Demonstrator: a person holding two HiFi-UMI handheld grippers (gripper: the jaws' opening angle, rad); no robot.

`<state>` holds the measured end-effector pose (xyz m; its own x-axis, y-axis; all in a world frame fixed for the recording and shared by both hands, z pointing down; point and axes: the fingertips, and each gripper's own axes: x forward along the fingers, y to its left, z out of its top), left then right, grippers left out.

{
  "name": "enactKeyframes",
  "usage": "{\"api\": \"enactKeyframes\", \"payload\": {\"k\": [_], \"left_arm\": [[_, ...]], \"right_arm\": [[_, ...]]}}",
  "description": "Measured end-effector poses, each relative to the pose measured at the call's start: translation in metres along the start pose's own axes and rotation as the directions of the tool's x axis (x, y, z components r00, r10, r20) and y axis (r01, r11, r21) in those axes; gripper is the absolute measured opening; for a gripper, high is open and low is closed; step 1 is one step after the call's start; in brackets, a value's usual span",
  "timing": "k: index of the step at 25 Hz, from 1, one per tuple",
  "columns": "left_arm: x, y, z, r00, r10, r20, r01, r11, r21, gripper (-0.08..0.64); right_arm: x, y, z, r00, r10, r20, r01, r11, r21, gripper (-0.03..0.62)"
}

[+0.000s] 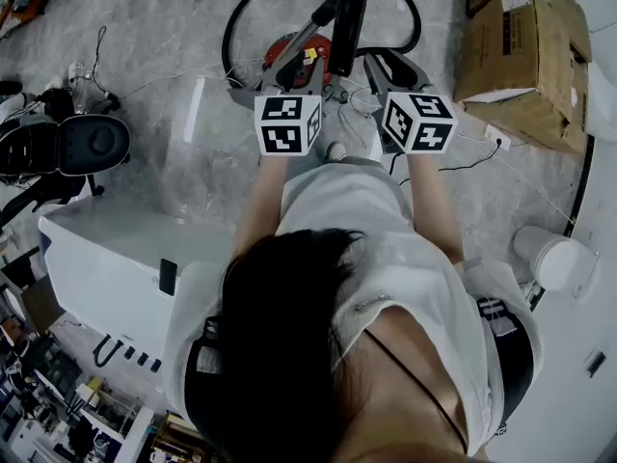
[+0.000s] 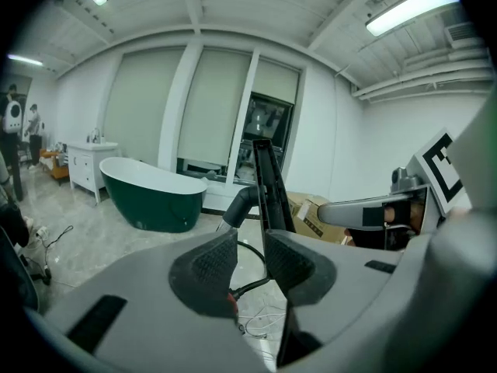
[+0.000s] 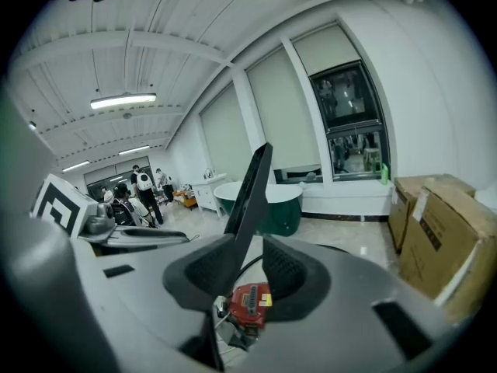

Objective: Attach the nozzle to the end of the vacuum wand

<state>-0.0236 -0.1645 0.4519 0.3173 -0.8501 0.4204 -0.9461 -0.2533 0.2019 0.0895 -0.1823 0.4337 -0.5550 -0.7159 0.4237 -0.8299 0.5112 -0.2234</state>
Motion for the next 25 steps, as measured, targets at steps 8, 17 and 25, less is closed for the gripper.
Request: {"api": "enactKeyframes", "payload": {"k": [8,17,25], "left_arm": [[-0.01,0.0,-0.007,1.0,0.013,-0.016,-0.013,1.0,-0.021,0.046],[-0.02,0.004,0.002,1.0,0.017,-0.004,-0.018,0.999,-0.05,0.003],[-0.022,0.004,0.004,0.999,0.032,-0.007,-0.032,0.999,-0.026,0.003]], "right_arm": [[0.0,0.015,-0.005,0.999,0.038,-0.007,-0.038,0.999,-0.001,0.04],[0.002,0.027,-0.011,0.999,0.03,-0.03,-0.031,0.999,-0.026,0.018],[0.007,0.037,-0.014,0.999,0.035,-0.034,-0.037,0.998,-0.053,0.015]]}}
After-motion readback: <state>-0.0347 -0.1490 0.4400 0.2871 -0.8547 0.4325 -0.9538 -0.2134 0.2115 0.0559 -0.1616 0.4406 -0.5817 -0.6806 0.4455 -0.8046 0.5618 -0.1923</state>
